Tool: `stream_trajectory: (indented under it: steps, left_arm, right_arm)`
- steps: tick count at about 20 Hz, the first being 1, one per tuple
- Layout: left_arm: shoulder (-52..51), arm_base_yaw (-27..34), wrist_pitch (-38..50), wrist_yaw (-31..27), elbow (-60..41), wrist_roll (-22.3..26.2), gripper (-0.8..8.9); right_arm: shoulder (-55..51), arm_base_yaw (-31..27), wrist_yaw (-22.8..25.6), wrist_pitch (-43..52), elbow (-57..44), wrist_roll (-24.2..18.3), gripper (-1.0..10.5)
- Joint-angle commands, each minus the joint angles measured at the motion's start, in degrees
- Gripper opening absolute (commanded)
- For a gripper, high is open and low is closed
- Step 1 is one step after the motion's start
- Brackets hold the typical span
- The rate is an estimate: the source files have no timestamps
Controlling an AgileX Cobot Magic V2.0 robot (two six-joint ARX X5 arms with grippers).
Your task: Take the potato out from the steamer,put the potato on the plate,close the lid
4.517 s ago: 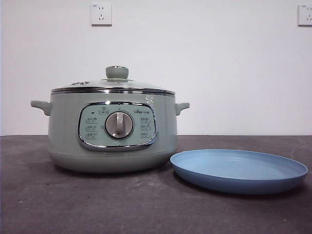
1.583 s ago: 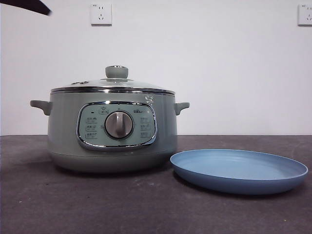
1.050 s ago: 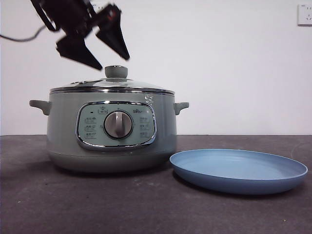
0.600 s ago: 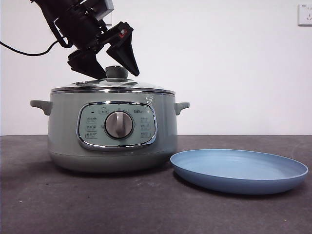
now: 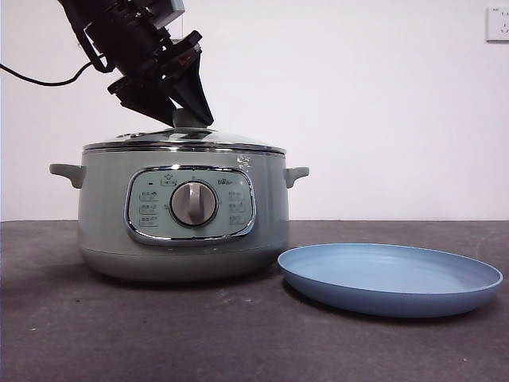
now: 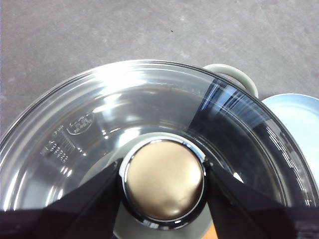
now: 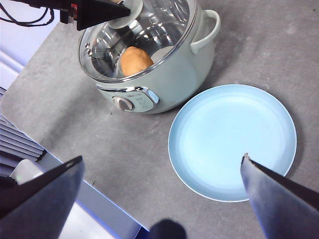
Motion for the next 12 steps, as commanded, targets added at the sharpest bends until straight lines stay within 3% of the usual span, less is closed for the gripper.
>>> stream_trajectory:
  steps: [1,12]
  left_arm:
    - [0.39,-0.13,-1.25,0.57,-0.52,-0.61,-0.09]
    - [-12.39,2.40,-3.28,0.33,-0.31,-1.97,-0.09]
  right_arm:
    - [0.02,0.09,0.15,0.35,0.02,0.33,6.6]
    - [4.68,3.34,0.09,6.47,0.07,2.34,6.6]
